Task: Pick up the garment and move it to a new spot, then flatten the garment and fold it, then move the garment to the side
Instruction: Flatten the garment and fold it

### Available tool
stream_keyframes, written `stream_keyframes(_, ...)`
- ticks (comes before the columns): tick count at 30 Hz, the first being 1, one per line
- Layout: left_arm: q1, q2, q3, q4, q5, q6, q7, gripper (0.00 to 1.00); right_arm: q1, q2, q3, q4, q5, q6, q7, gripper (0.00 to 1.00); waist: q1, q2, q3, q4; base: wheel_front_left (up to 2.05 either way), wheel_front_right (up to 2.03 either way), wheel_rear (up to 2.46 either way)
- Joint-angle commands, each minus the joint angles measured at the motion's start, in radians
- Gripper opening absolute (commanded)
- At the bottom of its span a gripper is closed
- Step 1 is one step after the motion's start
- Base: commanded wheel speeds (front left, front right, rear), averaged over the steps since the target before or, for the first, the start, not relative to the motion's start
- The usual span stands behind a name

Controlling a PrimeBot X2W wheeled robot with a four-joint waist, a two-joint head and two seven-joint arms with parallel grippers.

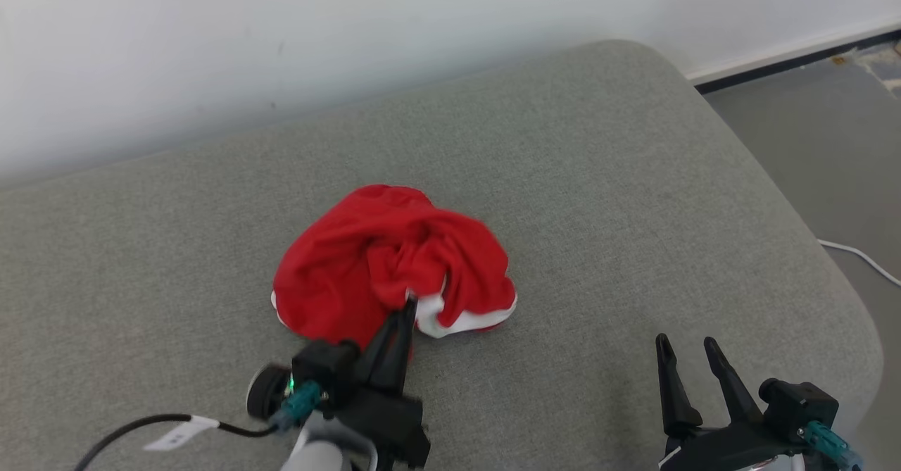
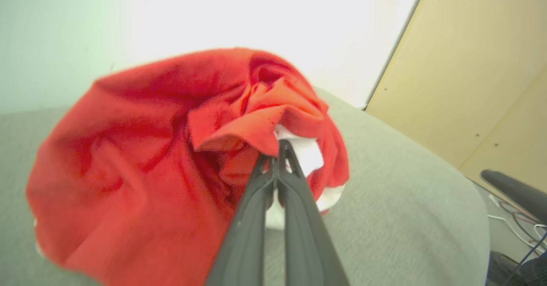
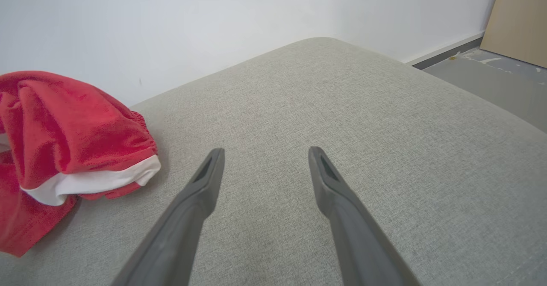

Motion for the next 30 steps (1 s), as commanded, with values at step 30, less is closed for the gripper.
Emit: stream_keyframes(30, -0.017, 0.097, 0.041, -0.297, -0.168, 0.114, 0.115, 0.00, 0.022, 0.000, -0.012, -0.002, 0.004, 0.003, 0.007, 1.00, -0.0002, -0.0001, -0.053, 0.077, 0.00, 0.00, 0.00)
